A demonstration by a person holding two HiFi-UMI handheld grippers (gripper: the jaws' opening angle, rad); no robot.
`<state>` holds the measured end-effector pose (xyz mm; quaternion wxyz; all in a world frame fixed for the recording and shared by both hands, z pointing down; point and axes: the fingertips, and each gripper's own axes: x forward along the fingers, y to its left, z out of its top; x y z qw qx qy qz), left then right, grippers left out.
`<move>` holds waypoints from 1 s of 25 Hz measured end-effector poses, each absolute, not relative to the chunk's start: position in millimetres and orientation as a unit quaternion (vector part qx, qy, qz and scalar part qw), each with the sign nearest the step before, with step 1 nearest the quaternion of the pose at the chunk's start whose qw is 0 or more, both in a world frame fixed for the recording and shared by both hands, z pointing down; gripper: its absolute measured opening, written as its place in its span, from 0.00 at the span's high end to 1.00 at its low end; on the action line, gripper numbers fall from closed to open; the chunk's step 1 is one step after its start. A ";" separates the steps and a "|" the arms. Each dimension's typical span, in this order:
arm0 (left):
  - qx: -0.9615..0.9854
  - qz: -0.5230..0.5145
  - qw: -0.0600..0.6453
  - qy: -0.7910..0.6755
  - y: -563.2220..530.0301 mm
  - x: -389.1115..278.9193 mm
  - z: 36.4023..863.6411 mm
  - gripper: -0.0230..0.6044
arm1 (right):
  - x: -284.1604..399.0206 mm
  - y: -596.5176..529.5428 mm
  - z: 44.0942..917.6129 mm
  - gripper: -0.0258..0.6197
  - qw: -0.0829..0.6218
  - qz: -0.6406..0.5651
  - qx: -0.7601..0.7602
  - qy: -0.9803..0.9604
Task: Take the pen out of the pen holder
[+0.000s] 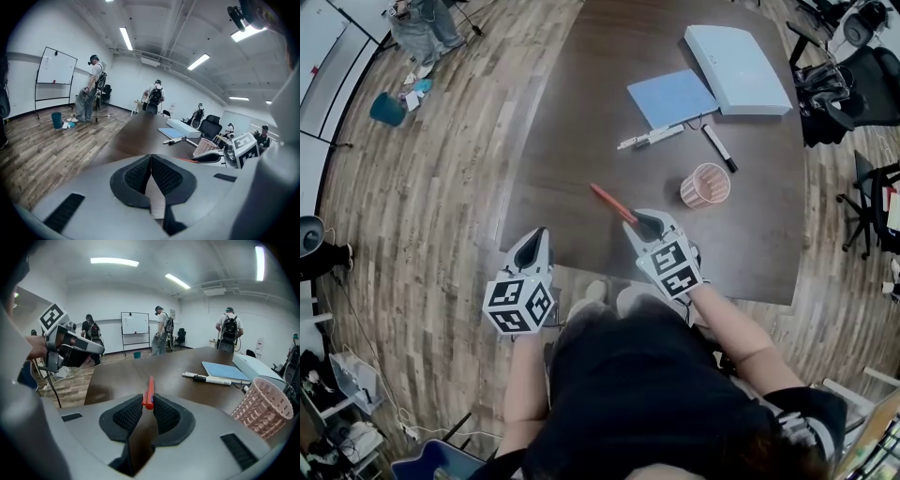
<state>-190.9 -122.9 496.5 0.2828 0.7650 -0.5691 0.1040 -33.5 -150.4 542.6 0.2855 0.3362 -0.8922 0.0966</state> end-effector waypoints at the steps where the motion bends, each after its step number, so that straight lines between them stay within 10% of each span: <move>1: 0.765 0.105 0.284 -0.568 -122.6 -190.4 498.2 0.92 | -32.5 -149.9 546.9 0.82 0.293 0.100 0.336 -0.889; 25: 0.760 0.126 0.306 -0.560 -116.9 -187.0 522.6 0.92 | -23.1 -146.7 580.2 0.80 0.368 0.126 0.329 -0.861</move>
